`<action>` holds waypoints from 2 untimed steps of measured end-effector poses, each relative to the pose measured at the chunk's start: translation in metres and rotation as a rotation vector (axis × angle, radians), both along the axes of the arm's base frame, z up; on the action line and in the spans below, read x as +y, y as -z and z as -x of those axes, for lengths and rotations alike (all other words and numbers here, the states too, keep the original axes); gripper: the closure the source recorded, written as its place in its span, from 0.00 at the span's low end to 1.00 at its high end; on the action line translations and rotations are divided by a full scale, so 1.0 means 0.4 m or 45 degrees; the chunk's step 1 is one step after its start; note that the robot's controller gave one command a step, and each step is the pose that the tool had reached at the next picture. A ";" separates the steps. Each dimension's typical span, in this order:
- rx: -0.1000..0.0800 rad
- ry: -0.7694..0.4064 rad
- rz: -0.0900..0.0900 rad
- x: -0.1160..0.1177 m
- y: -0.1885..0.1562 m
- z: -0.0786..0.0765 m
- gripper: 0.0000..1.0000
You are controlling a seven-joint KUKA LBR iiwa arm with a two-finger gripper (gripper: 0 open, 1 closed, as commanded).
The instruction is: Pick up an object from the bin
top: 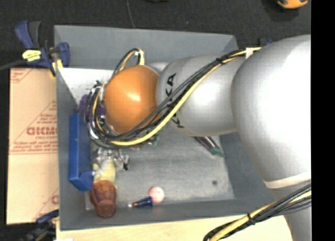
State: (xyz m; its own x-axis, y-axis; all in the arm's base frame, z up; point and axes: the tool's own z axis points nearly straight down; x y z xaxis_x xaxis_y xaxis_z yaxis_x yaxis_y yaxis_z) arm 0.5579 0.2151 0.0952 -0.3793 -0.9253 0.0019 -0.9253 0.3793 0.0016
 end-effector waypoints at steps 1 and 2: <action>-0.005 0.007 -0.002 -0.001 -0.050 -0.003 1.00; 0.005 0.008 0.001 -0.004 -0.129 0.002 1.00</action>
Offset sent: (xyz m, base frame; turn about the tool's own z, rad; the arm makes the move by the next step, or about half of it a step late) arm 0.0013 -0.0003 0.0916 0.0032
